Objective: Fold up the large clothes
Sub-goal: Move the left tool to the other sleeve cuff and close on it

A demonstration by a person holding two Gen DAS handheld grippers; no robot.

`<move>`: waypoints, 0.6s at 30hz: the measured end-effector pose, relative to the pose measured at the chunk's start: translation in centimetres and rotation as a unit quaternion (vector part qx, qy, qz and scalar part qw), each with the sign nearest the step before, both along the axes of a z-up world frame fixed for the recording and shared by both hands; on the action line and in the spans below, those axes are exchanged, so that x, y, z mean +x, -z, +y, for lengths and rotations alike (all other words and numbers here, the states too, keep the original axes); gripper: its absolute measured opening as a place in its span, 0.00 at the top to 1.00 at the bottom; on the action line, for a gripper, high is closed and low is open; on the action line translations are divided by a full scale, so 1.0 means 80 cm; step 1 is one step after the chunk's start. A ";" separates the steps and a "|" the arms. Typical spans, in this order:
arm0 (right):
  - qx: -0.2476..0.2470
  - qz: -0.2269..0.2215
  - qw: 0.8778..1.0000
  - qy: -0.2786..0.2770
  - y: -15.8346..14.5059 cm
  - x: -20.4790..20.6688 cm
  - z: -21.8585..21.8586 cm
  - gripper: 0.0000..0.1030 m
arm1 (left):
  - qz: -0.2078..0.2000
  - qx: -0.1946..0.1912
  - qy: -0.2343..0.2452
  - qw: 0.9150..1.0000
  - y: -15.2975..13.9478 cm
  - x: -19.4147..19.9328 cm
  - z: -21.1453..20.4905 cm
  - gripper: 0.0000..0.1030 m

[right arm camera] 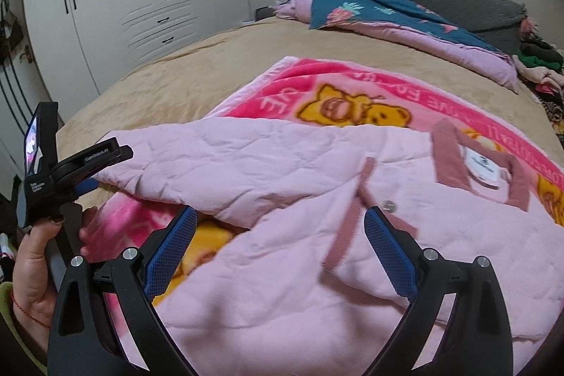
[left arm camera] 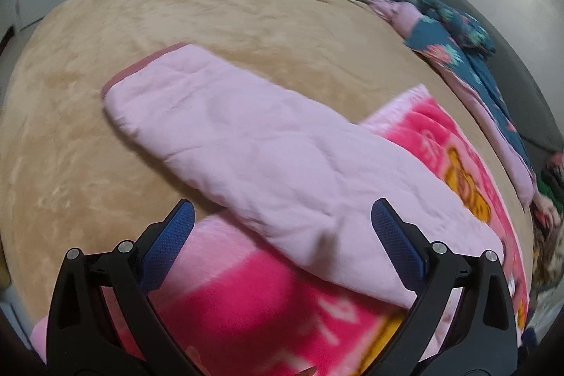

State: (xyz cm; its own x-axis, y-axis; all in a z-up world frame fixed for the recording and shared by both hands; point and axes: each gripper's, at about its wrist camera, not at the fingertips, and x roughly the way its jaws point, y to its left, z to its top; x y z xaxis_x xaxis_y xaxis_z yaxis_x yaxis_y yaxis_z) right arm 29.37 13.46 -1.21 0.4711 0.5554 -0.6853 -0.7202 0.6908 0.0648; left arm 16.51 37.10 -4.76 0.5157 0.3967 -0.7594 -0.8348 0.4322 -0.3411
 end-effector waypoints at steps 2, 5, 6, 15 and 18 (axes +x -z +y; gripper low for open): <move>-0.001 0.003 1.000 -0.007 0.003 -0.002 0.009 0.07 | 0.002 -0.011 -0.019 1.000 0.008 -0.006 0.011 0.09; -0.001 0.005 1.000 -0.013 0.008 -0.002 0.019 0.07 | -0.003 -0.027 -0.037 0.999 0.018 -0.014 0.024 0.09; 0.000 0.006 1.000 -0.012 0.009 -0.002 0.019 0.07 | -0.004 -0.033 -0.046 0.998 0.023 -0.017 0.030 0.09; 0.015 0.025 0.999 0.014 0.014 0.010 -0.013 0.07 | -0.071 -0.092 -0.105 0.988 0.060 -0.040 0.078 0.09; 0.018 0.025 0.999 0.024 0.011 0.013 -0.032 0.07 | -0.092 -0.084 -0.123 0.985 0.061 -0.044 0.087 0.09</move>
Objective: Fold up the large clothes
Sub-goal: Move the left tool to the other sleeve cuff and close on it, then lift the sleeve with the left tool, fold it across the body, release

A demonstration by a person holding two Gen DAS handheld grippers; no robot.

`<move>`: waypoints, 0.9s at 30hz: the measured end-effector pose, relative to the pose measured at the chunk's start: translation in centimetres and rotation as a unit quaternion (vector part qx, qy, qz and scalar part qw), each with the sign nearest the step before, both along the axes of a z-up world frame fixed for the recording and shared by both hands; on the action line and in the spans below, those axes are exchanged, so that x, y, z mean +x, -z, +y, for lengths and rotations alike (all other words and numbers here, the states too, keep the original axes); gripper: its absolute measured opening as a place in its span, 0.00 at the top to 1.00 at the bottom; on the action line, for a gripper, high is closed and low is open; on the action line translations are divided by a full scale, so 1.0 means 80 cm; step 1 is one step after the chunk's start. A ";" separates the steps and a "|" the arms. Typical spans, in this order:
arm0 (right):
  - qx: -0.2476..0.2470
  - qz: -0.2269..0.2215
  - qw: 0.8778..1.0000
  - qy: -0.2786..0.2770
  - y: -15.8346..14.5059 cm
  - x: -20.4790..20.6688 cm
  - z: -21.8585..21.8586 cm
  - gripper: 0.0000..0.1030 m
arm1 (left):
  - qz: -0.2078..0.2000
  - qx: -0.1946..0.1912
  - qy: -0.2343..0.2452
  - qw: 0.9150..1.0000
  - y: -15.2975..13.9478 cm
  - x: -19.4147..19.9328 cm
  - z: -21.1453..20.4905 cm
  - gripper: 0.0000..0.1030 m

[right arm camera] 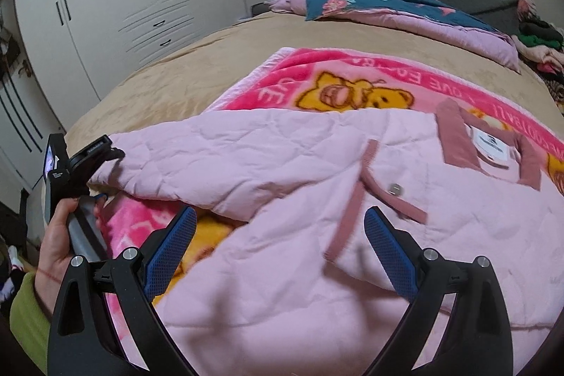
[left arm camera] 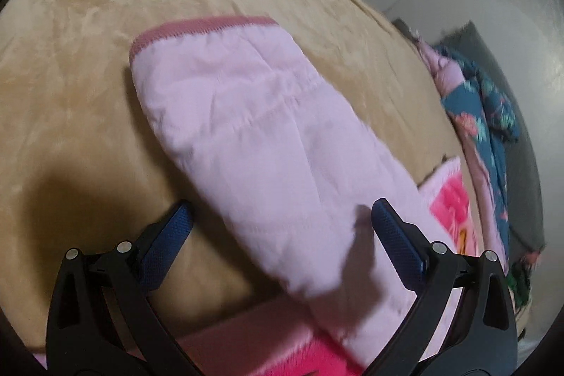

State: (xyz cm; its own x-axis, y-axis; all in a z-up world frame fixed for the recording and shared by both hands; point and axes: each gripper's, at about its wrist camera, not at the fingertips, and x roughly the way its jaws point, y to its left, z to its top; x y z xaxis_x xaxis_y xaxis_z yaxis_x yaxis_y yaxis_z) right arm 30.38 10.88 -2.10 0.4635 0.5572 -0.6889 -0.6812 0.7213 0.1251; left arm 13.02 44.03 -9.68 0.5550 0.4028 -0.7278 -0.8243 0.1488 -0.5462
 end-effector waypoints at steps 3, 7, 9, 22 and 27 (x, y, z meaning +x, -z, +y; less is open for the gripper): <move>0.003 -0.007 1.000 0.012 -0.006 0.000 -0.022 0.07 | -0.007 0.020 0.007 1.000 -0.004 0.001 -0.002 0.26; 0.016 -0.011 0.999 0.035 -0.019 -0.001 -0.059 0.07 | -0.032 0.040 0.009 0.999 -0.023 -0.016 -0.005 0.70; 0.023 -0.013 0.999 0.045 -0.024 -0.003 -0.076 0.07 | -0.054 0.049 0.021 0.997 -0.042 -0.025 -0.005 0.77; 0.058 -0.031 0.993 0.098 -0.064 -0.029 -0.190 0.07 | -0.116 0.170 0.091 0.974 -0.187 -0.043 -0.087 0.86; 0.076 -0.034 0.990 0.113 -0.077 -0.036 -0.226 0.07 | -0.114 0.207 0.122 0.964 -0.228 -0.041 -0.127 0.88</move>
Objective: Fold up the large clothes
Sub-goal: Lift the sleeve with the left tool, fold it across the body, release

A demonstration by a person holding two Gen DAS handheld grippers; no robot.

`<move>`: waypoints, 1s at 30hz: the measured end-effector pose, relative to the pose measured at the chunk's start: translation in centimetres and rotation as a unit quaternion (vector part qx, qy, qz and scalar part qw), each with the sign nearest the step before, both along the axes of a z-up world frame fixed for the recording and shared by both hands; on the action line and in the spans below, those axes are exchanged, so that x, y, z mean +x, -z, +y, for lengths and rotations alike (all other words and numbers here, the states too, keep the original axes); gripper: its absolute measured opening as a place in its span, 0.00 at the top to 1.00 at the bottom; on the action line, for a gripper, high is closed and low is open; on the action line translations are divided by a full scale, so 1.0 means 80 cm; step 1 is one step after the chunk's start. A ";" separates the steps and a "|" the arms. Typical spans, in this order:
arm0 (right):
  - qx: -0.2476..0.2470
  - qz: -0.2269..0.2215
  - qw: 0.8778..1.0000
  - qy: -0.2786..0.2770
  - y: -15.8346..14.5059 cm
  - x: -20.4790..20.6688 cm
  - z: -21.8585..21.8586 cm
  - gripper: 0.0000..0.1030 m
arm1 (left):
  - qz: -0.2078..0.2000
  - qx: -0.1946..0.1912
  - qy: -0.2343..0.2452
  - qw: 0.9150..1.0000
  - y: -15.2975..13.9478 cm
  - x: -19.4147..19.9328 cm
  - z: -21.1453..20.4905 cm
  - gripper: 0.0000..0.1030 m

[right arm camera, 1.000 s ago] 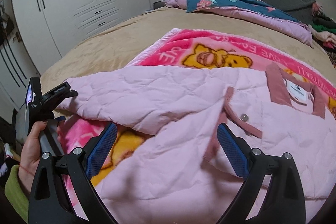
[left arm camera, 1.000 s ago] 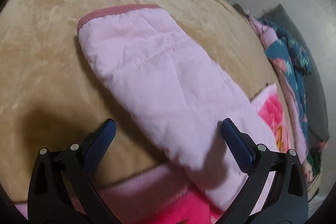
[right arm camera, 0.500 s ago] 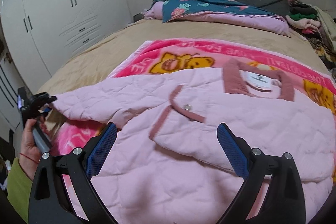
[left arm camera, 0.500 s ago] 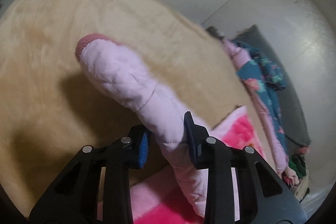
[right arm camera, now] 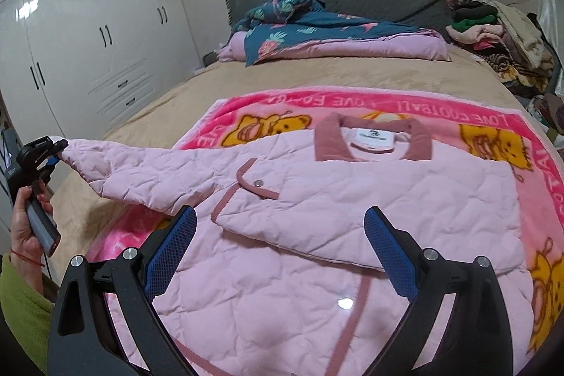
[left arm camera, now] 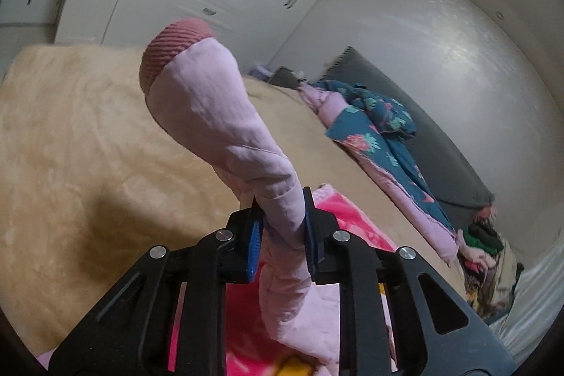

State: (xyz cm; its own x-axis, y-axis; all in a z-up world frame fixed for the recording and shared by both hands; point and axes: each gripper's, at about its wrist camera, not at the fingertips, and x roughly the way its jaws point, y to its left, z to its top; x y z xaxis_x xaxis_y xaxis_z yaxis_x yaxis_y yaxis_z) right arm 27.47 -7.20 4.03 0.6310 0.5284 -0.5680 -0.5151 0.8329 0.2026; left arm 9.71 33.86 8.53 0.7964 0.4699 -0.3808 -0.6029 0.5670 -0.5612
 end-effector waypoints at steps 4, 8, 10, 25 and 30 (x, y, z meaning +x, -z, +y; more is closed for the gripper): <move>0.011 -0.004 1.000 0.008 -0.008 -0.005 -0.024 0.07 | 0.009 0.037 0.009 0.999 -0.030 0.007 -0.032 0.88; 0.021 -0.007 1.000 0.018 -0.013 -0.011 -0.051 0.07 | 0.013 0.062 0.025 0.998 -0.054 0.029 -0.056 0.88; 0.025 -0.009 0.999 0.023 -0.016 -0.015 -0.066 0.07 | 0.015 0.079 0.035 0.996 -0.065 0.035 -0.074 0.88; 0.035 -0.001 0.998 0.050 -0.006 -0.032 -0.135 0.07 | 0.011 0.154 0.132 0.979 -0.093 0.089 -0.193 0.88; 0.042 0.004 0.998 0.056 0.000 -0.031 -0.147 0.07 | 0.012 0.177 0.174 0.969 -0.088 0.104 -0.231 0.88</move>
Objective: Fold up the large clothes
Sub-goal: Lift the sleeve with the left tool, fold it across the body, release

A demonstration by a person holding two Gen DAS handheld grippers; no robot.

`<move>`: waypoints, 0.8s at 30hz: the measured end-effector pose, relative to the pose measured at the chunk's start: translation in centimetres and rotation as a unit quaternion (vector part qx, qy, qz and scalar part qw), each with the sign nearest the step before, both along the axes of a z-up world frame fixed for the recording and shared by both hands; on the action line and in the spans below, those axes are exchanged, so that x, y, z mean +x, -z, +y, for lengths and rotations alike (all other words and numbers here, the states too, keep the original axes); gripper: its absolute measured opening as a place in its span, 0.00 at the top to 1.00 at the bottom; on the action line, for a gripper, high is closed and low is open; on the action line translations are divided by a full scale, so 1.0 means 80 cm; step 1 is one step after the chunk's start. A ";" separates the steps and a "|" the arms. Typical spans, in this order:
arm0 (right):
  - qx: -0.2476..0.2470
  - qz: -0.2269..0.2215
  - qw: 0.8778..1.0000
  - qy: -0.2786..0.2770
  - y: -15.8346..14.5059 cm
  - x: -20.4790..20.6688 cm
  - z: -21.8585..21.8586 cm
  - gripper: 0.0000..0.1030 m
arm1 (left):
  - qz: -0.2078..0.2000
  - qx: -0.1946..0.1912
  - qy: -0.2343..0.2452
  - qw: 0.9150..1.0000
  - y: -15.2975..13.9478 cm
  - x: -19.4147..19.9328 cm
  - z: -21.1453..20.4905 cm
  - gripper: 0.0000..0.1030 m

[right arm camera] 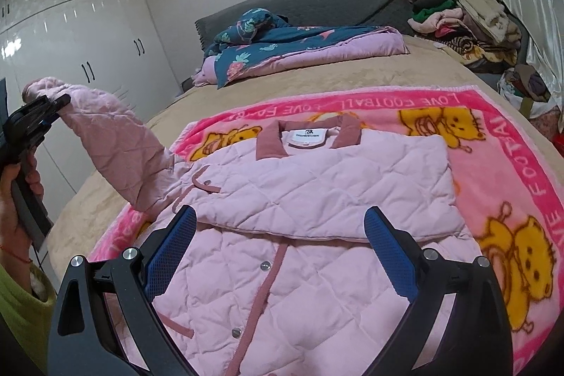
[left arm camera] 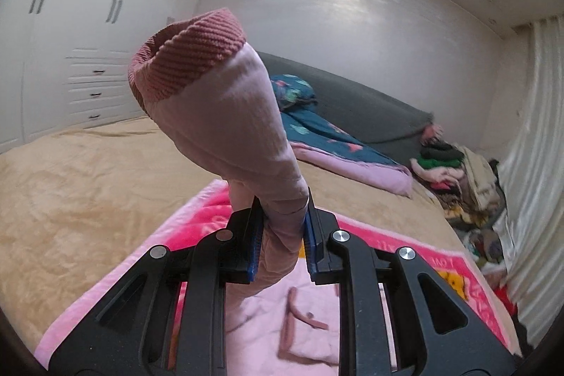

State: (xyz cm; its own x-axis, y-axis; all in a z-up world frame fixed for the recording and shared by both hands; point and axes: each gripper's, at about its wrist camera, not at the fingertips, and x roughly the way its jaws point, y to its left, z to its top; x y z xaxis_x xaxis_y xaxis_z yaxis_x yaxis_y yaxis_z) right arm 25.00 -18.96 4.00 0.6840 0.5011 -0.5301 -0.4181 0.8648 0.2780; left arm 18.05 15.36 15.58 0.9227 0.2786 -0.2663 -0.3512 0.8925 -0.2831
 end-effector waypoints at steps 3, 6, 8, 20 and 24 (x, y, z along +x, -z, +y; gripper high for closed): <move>0.003 0.003 1.000 0.004 0.003 0.001 -0.006 0.07 | 0.005 0.011 0.019 1.000 0.003 0.007 -0.015 0.88; 0.005 0.004 1.000 0.009 0.006 0.003 -0.014 0.07 | 0.009 0.015 0.037 0.999 0.005 0.015 -0.024 0.88; 0.007 0.006 1.000 0.014 0.007 0.003 -0.017 0.07 | 0.011 0.020 0.044 0.999 0.006 0.019 -0.034 0.88; 0.018 0.012 0.999 0.049 0.014 0.013 -0.046 0.07 | 0.044 0.063 0.121 0.990 0.037 0.051 -0.099 0.88; 0.023 0.022 0.998 0.059 0.020 0.018 -0.052 0.07 | 0.062 0.073 0.147 0.984 0.057 0.061 -0.114 0.88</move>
